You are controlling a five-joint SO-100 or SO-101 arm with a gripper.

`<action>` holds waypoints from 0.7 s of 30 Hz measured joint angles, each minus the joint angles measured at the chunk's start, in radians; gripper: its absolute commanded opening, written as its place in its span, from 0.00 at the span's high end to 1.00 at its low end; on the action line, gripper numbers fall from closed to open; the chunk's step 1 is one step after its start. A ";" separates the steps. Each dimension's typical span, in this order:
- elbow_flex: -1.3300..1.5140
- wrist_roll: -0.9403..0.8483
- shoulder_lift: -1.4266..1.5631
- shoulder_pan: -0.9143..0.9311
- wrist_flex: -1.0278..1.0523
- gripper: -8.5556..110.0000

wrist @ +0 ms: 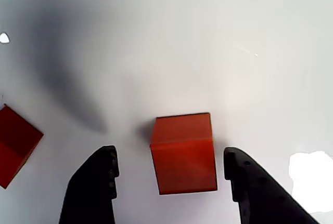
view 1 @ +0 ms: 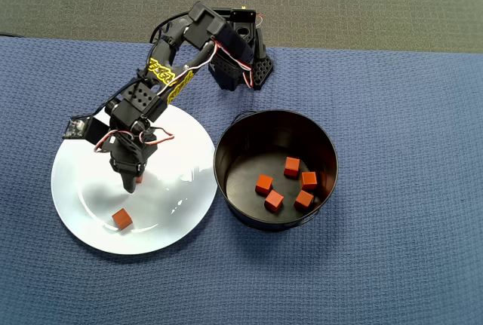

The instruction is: Pick up the red cubes from the white plate and place them in the black recipient

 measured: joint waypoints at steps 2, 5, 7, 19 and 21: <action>-0.003 -0.028 -0.006 0.000 0.002 0.78; -0.003 -0.041 -0.006 0.000 0.005 0.84; -0.003 -0.041 -0.006 0.000 0.005 0.88; 0.023 -0.015 0.041 0.000 -0.031 0.93; 0.035 0.011 0.107 0.000 -0.031 0.93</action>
